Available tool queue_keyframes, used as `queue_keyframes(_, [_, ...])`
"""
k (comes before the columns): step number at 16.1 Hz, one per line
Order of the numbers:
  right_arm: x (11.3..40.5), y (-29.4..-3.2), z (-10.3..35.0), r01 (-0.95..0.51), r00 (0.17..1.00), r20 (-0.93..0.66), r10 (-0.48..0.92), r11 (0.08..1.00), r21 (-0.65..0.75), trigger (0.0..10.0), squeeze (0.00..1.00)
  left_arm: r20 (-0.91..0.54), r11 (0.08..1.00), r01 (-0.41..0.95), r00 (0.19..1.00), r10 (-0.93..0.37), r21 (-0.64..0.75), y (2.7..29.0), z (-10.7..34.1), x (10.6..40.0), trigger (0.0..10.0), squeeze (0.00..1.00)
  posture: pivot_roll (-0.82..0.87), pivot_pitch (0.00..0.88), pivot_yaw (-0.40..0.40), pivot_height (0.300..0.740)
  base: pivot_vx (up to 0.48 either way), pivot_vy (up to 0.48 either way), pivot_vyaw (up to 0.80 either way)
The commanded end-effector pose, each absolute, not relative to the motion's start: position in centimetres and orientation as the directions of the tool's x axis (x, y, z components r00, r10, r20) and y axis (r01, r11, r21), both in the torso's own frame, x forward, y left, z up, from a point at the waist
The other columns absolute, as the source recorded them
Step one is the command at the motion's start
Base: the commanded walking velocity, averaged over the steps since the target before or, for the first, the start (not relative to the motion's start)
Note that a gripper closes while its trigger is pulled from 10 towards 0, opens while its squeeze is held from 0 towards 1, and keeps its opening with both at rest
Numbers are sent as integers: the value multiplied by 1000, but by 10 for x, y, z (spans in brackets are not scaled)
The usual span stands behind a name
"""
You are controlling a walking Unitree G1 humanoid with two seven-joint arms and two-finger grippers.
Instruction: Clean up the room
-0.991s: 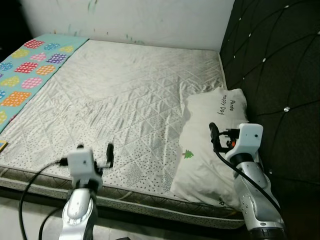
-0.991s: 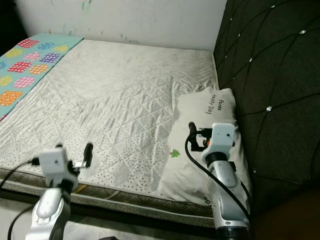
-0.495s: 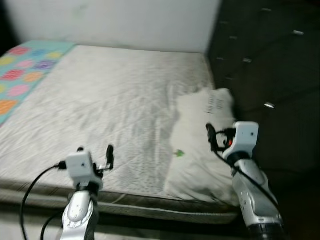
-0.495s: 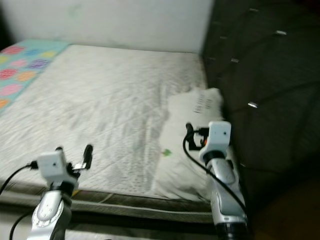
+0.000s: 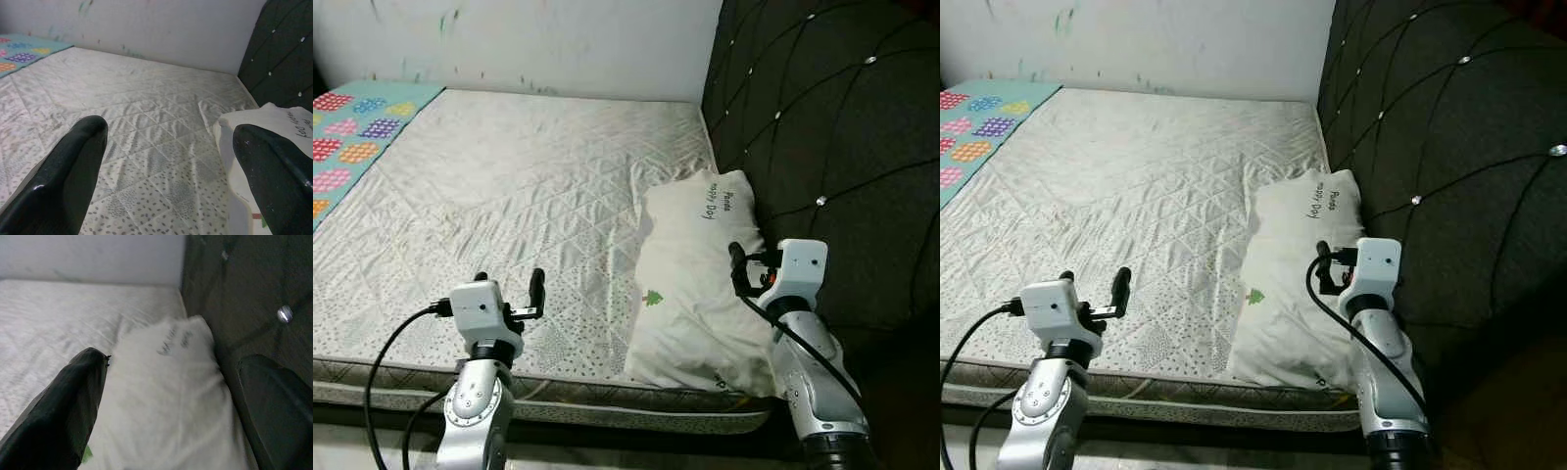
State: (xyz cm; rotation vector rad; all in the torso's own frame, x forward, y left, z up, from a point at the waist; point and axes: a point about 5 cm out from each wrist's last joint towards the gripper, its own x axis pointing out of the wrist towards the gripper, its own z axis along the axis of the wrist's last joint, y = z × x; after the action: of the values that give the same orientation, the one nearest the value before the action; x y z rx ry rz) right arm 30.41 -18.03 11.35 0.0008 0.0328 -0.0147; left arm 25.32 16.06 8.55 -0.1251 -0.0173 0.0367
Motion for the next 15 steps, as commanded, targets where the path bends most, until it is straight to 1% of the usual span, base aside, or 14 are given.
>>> queue_keyframes(1, [305, -178, 113, 9, 999, -36, -8, 1000, 23, 10000, 0, 12, 991, -34, 999, 36, -130, 159, 85, 254, 10000, 0, 55, 0, 5, 740, 0, 375, 0])
queue_keyframes(3, [306, -179, 114, 11, 1000, -25, -11, 1000, 6, 10000, 0, 11, 991, -36, 999, 38, -130, 159, 84, 254, 10000, 0, 53, 0, 2, 740, 0, 375, 0])
queue_keyframes(5, [306, -176, 112, -24, 999, -48, 25, 1000, 19, 10000, 0, 12, 990, -40, 999, 42, -132, 160, 84, 255, 10000, 0, 49, 0, -1, 740, 0, 373, 0])
queue_keyframes(10, [307, -181, 111, -17, 998, -56, 18, 1000, 4, 10000, 0, 11, 990, -35, 999, 37, -139, 156, 83, 255, 10000, 0, 44, 0, -1, 740, 0, 354, 0])
queue_keyframes(15, [309, -175, 114, -65, 997, -52, 65, 998, 3, 10000, 0, 15, 990, -31, 999, 33, -136, 156, 84, 256, 10000, 0, 46, 0, 0, 740, 0, 476, 0])
